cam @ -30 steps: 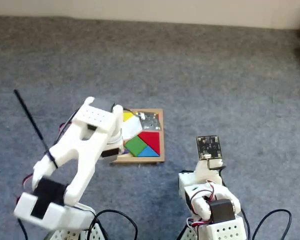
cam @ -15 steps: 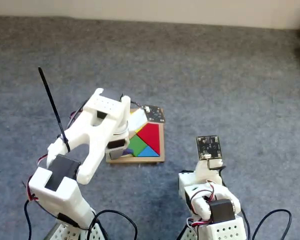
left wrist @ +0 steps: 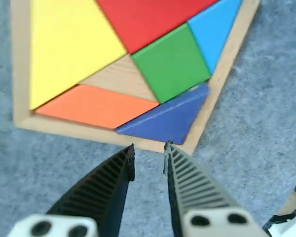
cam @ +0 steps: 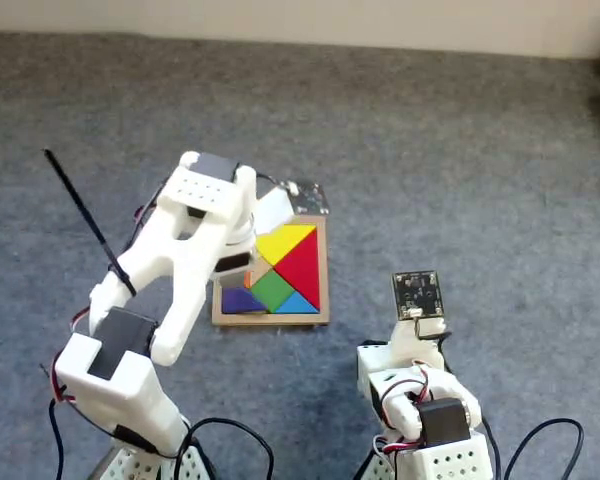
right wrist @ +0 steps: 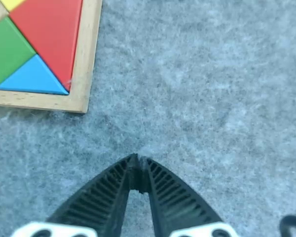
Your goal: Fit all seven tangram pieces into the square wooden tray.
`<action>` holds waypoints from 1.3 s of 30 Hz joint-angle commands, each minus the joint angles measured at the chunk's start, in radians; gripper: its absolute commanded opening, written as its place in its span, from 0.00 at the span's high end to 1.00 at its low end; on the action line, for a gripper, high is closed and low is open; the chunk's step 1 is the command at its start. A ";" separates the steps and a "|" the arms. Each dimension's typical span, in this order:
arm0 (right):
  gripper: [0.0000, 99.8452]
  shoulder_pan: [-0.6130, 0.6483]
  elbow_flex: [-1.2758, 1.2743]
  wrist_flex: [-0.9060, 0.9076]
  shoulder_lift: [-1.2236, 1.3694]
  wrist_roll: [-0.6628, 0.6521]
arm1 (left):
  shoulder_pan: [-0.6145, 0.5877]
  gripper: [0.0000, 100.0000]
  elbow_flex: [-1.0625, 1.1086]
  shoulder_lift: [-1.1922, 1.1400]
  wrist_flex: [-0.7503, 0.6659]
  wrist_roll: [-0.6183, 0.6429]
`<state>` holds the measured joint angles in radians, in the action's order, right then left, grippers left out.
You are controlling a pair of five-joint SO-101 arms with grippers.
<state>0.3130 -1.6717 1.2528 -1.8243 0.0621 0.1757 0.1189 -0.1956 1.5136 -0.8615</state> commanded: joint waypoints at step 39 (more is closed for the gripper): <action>0.99 0.002 -0.153 0.004 -0.016 0.002 | -0.015 1.00 0.249 0.285 -0.331 0.423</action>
<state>0.3130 -1.6717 1.2528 -1.8243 0.0621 0.1603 0.3751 0.0376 1.1991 -0.4841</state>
